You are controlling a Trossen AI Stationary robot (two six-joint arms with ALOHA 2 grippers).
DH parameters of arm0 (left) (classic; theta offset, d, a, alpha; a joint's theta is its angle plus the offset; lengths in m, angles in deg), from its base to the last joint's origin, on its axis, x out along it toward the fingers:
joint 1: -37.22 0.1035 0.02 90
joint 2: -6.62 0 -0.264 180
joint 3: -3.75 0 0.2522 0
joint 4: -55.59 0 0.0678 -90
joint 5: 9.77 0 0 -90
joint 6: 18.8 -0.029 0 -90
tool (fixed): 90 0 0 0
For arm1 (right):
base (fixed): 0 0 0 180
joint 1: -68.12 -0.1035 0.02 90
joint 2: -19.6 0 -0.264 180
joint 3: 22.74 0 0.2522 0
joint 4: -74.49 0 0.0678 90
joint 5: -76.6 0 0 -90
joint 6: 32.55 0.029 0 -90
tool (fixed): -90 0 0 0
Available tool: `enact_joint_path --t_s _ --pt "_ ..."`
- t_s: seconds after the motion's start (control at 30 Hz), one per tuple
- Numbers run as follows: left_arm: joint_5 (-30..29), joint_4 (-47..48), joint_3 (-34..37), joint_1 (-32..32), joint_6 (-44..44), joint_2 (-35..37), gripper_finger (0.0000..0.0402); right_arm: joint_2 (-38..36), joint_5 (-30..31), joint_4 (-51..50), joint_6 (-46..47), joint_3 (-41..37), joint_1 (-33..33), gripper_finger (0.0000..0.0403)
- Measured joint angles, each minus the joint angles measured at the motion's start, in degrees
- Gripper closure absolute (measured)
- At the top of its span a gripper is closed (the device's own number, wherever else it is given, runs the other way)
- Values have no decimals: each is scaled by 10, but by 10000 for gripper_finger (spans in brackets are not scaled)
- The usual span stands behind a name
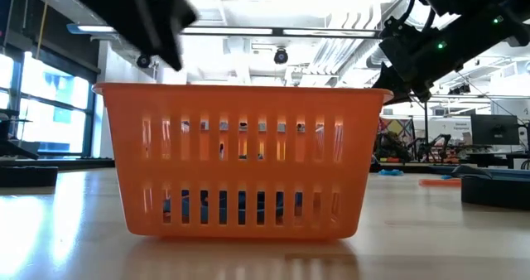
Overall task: Sort rubber bands into baskets
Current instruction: Put the black rubber band into the green bin
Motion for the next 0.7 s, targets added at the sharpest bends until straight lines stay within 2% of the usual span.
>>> enact_joint_path --t_s 0.1,0.33,0.5,0.7 --pt "-15 32 43 -16 74 35 220 0 -1 1 -4 0 0 403" --pt "-7 96 160 -30 250 115 219 0 -1 3 -6 0 0 403" --pt "23 96 230 -25 304 152 219 0 -1 5 -6 0 0 403" --pt "34 98 273 -16 331 148 219 0 -1 6 -10 0 0 403"
